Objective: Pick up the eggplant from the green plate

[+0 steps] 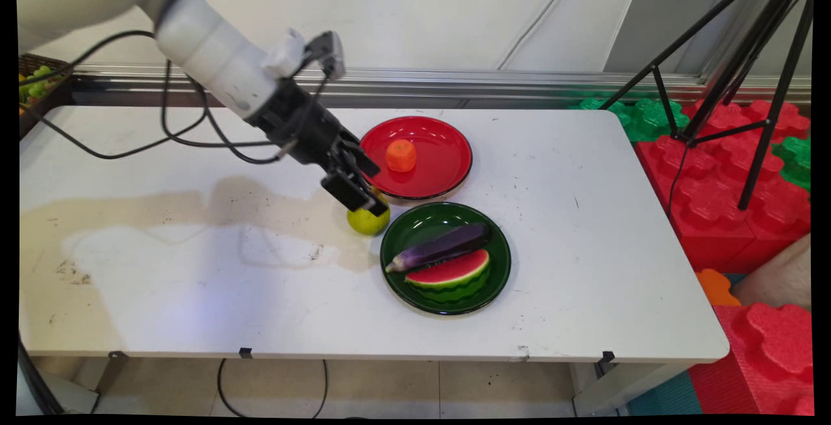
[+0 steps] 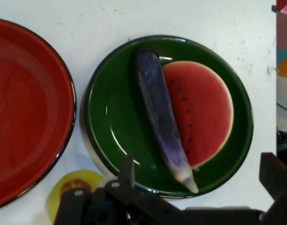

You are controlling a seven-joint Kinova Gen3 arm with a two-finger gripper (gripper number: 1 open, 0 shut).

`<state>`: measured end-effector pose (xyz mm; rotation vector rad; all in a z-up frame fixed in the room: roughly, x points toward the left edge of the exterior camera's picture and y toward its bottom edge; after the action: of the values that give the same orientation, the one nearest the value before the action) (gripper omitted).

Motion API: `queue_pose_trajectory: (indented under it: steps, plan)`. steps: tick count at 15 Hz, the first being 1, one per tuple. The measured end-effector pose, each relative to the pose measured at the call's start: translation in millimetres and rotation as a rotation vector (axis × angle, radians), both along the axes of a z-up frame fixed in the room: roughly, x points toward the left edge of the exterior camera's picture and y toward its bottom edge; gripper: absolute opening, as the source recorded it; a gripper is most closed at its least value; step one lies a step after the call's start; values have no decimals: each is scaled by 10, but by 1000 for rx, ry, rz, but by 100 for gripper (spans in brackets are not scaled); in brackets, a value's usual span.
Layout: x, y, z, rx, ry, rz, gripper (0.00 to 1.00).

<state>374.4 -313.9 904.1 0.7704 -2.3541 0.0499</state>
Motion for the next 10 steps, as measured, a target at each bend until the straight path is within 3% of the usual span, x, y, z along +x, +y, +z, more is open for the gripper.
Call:
queue_pose_trajectory:
  steps: [10]
  plan:
    - [-422, -312, -570, 59, -63, -5, 100]
